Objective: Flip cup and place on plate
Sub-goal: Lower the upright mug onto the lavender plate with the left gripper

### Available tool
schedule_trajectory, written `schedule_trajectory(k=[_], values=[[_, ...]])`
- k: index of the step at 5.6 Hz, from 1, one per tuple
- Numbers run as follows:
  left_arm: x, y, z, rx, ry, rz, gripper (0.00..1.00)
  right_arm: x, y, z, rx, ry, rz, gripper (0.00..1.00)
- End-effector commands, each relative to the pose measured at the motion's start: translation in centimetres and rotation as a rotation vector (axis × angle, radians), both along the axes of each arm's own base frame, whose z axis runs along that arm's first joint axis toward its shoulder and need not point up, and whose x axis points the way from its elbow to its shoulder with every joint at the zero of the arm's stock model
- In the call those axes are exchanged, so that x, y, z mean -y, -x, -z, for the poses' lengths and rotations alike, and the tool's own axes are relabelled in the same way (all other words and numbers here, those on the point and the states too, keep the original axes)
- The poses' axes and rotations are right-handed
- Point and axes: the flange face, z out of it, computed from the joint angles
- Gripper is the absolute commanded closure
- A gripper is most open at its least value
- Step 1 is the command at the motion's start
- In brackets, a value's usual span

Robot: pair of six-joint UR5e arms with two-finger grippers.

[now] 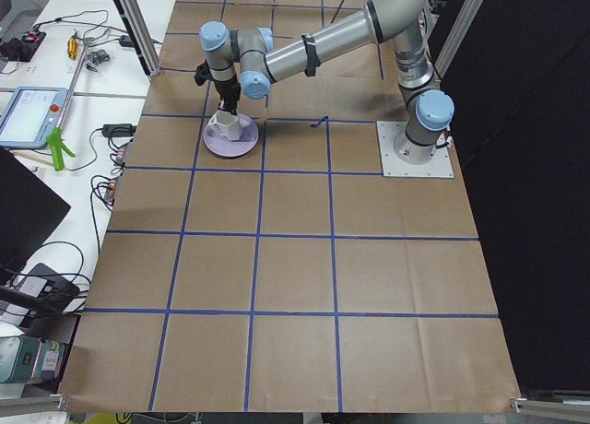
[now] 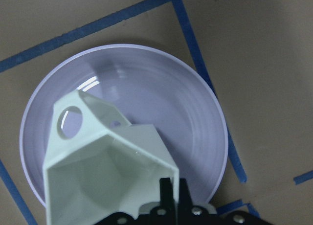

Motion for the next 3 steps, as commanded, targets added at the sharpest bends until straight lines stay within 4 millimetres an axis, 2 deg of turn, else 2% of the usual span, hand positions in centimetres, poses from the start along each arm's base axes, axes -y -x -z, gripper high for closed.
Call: schedule_trajectory(k=[1, 2, 3], values=[[-0.58, -0.06, 1.17, 0.015, -0.018, 0.003, 0.7, 0.0, 0.0, 0.0, 0.0, 0.0, 0.0, 0.0], [-0.45, -0.16, 1.37, 0.014, -0.018, -0.001, 0.03, 0.0, 0.0, 0.0, 0.0, 0.0, 0.0, 0.0], [-0.62, -0.06, 0.39, 0.017, -0.007, -0.002, 0.02, 0.0, 0.0, 0.0, 0.0, 0.0, 0.0, 0.0]])
